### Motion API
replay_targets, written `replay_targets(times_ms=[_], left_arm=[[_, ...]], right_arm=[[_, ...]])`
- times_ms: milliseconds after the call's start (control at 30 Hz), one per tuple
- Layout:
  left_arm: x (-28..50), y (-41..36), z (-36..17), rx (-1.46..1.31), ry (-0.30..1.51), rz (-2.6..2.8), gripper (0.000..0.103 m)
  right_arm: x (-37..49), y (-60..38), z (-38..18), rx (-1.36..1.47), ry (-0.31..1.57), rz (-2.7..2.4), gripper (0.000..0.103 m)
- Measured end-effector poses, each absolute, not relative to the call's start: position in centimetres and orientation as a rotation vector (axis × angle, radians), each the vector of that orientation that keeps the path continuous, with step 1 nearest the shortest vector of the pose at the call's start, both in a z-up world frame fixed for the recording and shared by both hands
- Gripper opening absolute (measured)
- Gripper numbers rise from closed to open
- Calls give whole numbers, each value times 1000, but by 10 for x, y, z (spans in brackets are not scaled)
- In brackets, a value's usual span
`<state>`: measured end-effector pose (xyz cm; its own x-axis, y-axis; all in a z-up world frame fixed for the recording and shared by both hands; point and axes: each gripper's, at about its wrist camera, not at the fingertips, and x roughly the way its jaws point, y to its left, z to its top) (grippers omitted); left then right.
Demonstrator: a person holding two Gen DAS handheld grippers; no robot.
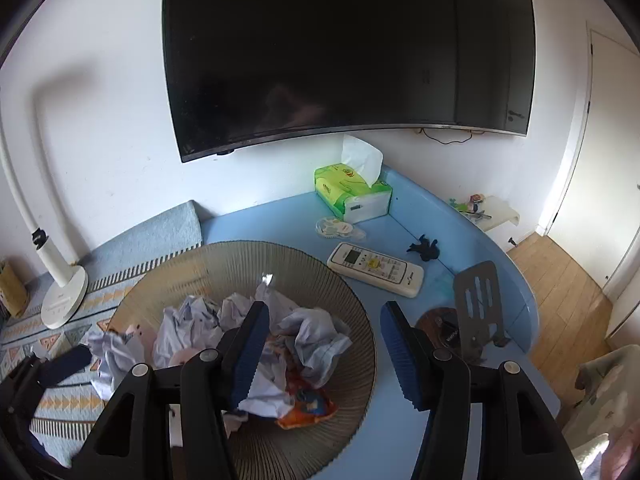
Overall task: Organize objects
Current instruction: 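Carry both items over the golden bowl and open both tools, then move both open tools back toward the plaid cloth and last paper ball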
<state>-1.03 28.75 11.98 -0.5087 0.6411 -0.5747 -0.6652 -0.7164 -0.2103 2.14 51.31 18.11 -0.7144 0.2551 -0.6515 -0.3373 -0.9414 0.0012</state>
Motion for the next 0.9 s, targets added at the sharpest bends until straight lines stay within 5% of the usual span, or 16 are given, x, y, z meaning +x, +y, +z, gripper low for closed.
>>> replay_targets(times_ms=[167, 300, 333, 433, 600, 900], left_arm=[[22, 213, 116, -772, -122, 2319, 89], [41, 151, 115, -760, -61, 2501, 92], [44, 134, 113, -761, -26, 2554, 103], [45, 75, 103, -776, 15, 2710, 102], [22, -11, 62, -913, -214, 2825, 102], [23, -57, 41, -918, -469, 2874, 102]], right_arm=[[63, 447, 196, -1004, 156, 2797, 56], [82, 369, 202, -999, 73, 3049, 64], [84, 353, 197, -999, 69, 3092, 68], [79, 296, 165, -1049, -23, 3192, 70], [32, 248, 88, -1332, 43, 3200, 70], [12, 245, 54, -1208, 3, 3095, 73]])
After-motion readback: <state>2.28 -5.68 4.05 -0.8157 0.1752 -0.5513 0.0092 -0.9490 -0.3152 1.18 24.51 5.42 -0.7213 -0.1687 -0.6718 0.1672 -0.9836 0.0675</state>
